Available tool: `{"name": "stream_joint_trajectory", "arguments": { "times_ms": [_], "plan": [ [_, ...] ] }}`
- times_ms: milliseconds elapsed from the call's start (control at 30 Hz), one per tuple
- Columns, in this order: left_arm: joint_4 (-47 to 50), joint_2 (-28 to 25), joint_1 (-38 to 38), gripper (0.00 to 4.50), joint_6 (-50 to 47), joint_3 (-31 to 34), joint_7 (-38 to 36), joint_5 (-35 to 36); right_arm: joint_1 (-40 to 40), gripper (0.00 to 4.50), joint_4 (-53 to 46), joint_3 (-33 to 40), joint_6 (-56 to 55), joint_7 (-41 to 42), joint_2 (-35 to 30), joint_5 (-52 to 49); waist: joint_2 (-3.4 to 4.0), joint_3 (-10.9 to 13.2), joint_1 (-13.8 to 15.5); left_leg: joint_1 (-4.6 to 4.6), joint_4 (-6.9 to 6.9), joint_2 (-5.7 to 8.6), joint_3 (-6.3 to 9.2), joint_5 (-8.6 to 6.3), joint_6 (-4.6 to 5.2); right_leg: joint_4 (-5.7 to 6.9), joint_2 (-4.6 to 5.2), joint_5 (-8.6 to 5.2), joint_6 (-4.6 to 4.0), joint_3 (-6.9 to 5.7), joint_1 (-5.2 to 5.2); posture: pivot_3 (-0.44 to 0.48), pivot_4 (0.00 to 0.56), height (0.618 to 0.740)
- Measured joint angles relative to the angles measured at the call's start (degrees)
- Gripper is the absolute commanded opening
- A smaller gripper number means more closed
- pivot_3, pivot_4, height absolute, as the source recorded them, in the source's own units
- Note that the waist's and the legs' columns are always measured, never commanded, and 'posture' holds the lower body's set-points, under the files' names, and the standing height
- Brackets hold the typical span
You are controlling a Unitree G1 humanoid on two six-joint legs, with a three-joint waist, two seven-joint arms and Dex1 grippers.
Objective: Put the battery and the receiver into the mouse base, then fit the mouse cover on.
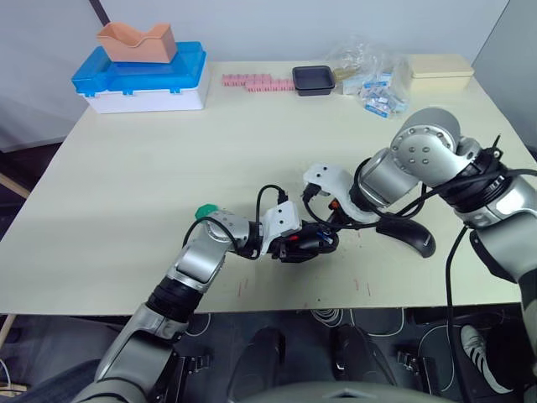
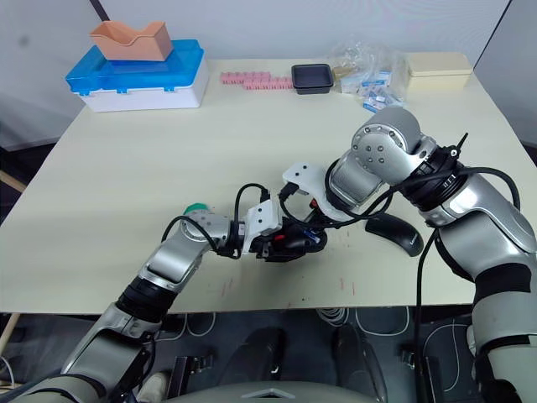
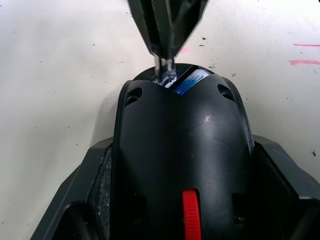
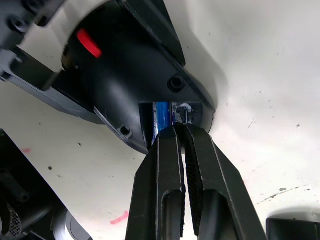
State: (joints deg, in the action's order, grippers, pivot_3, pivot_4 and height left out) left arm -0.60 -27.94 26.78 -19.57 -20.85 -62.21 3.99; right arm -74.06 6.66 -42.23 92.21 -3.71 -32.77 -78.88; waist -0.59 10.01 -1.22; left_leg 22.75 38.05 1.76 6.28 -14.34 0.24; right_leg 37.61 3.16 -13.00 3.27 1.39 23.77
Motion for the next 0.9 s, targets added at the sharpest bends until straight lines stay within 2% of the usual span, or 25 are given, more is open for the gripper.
{"name": "stream_joint_trajectory", "arguments": {
  "times_ms": [367,900],
  "plan": [
    [0.3,0.0,-0.1,2.96,-0.3,0.0,0.0,0.0,0.1,0.0,-0.5,-0.5,0.0,2.8,0.7,4.3,0.01,0.0,0.0,0.0,-0.02,0.0,0.01,0.0,0.0,-0.02,0.0,0.0,0.0,-0.01,0.0,0.0,0.15,0.74],
    [1.2,-0.6,-0.2,2.96,-1.0,-0.1,-0.1,-0.5,-0.1,0.0,-1.2,-1.8,-0.5,4.5,0.7,5.4,0.01,0.0,-0.5,-0.01,-0.05,0.0,0.12,0.0,0.0,-0.04,0.0,0.0,0.0,-0.02,0.0,0.0,0.15,0.74]
  ]
}}
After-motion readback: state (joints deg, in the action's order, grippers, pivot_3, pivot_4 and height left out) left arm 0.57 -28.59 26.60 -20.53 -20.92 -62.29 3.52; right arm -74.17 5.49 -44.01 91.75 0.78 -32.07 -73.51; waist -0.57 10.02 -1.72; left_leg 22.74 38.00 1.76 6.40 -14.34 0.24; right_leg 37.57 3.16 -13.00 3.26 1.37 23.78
